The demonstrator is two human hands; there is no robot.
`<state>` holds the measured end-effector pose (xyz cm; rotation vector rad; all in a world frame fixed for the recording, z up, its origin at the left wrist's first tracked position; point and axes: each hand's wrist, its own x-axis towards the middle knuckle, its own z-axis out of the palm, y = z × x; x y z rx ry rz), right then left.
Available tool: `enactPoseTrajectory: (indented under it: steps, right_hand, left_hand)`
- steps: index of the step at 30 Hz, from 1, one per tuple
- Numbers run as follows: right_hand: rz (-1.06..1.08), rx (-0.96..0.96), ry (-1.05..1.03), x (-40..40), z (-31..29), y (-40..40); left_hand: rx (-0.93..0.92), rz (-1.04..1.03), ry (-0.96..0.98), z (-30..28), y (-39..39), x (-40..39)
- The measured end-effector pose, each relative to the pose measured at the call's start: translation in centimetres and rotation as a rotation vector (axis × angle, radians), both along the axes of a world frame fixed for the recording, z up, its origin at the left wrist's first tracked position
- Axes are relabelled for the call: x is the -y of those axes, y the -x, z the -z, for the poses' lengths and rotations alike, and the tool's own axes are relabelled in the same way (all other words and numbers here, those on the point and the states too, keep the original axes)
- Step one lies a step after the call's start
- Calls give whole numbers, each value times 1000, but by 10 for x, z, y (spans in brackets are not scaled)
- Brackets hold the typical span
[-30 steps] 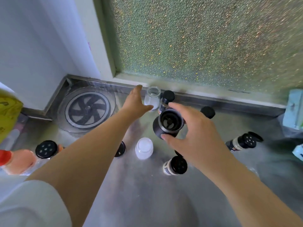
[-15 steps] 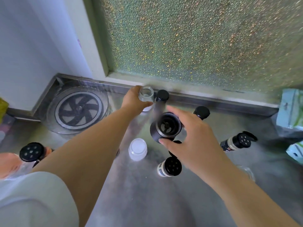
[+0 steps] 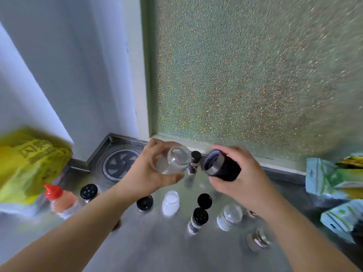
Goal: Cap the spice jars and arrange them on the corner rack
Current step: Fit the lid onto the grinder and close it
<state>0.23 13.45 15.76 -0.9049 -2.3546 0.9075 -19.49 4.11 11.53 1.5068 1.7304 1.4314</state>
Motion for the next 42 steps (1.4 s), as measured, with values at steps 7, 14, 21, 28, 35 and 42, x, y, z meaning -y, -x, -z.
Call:
enactPoseTrajectory:
  steps: [7,14,21,28,35,42]
  right_hand:
    - [-179,180,-222,17,-53,-18]
    - [-378,365,-287,31,-86,-27]
    - [-395,451,-302,42,-99,-37]
    - [-328,515,-218,48,-109,-44]
    - [-269,545,-150,52,-118,-40]
    - [-192,562,41,45,-118,-35]
  left_hand:
    - [-55,43,-6,-31,-32,34]
    - [29,55,58,-35,-72,49]
    - [50,41,135,-45,-90,57]
    - [3,-8,125,-48,-103,66]
    - [-87,-98,62,-52,-114,68]
    - [-71,-130,25,-57,-117,60]
